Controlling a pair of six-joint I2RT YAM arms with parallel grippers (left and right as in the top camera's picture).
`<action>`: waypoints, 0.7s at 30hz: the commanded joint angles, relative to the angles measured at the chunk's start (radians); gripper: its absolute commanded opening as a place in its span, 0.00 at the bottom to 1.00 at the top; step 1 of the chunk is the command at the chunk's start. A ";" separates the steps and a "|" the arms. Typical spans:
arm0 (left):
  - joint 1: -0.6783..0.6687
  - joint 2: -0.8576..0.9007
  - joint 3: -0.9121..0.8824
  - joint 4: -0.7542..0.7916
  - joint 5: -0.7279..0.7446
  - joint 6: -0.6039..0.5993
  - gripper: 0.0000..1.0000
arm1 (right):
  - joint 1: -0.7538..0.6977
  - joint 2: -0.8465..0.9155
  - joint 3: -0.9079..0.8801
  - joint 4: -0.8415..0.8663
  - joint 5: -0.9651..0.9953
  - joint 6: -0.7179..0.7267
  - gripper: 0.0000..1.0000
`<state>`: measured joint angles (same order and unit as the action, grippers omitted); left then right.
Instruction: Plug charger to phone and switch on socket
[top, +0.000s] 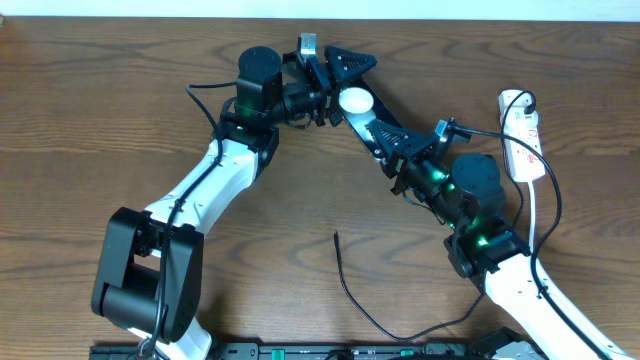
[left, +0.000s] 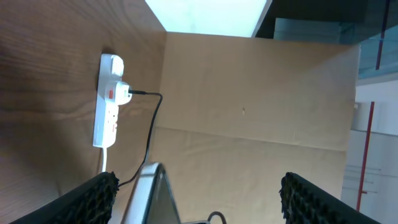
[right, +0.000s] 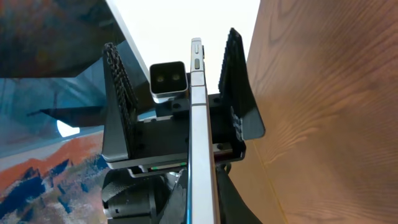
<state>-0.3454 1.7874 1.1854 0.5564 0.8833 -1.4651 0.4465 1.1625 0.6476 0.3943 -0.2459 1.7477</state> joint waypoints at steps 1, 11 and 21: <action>-0.005 -0.026 0.012 0.006 -0.010 0.016 0.81 | 0.007 -0.010 0.013 0.008 0.008 0.010 0.01; -0.010 -0.026 0.012 0.006 -0.011 0.016 0.64 | 0.007 -0.010 0.013 -0.008 0.019 0.010 0.01; -0.016 -0.026 0.012 0.006 -0.013 0.016 0.62 | 0.007 -0.010 0.013 -0.028 0.040 0.009 0.01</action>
<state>-0.3565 1.7874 1.1854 0.5537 0.8650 -1.4624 0.4465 1.1625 0.6476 0.3679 -0.2310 1.7504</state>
